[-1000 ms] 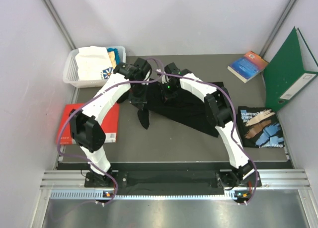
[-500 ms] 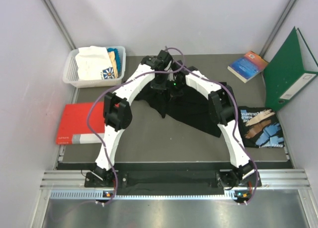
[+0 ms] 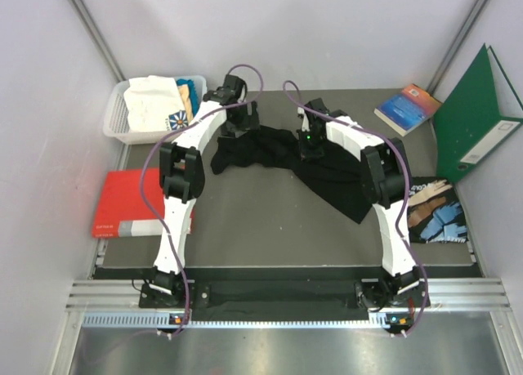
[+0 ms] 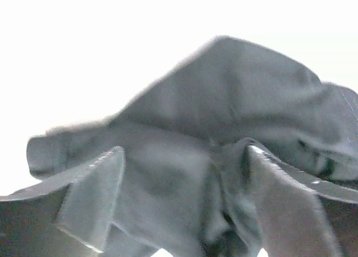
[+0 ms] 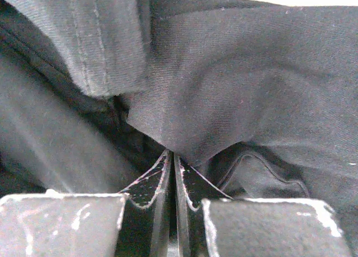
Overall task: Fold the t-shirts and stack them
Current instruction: Flatten the tshirt out
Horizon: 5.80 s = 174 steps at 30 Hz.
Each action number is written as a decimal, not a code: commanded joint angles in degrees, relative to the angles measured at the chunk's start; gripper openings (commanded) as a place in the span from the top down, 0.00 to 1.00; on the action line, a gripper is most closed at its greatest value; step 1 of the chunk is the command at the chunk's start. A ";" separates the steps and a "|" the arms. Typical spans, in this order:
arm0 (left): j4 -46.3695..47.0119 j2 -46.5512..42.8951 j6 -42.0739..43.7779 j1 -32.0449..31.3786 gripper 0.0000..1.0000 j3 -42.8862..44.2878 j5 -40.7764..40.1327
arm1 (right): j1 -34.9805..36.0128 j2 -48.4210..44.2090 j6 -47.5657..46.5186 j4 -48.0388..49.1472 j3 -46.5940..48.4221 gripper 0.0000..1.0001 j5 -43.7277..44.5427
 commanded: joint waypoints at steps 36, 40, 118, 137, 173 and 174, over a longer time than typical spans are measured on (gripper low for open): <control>2.38 -22.51 4.36 -5.71 0.01 -16.47 -11.50 | -1.08 5.66 -2.48 -3.88 0.39 0.93 4.24; 4.69 -24.19 4.53 -8.95 0.01 -17.97 -4.54 | -1.17 6.19 -1.95 -3.79 1.00 0.93 3.89; -27.72 -54.78 -5.57 -10.63 1.00 -68.50 0.31 | -8.90 11.82 1.04 -4.84 11.98 0.93 -1.57; -4.81 -26.10 4.09 -10.98 0.01 -23.47 -12.26 | -13.20 -9.89 -0.90 0.69 3.91 0.62 -5.59; 3.37 8.68 -3.37 3.52 1.00 1.98 -5.31 | -27.36 -7.10 0.95 -1.95 -9.11 1.00 11.62; 3.28 8.59 -3.72 4.39 1.00 2.07 -5.31 | -27.18 -6.38 0.77 -2.04 -8.93 1.00 10.23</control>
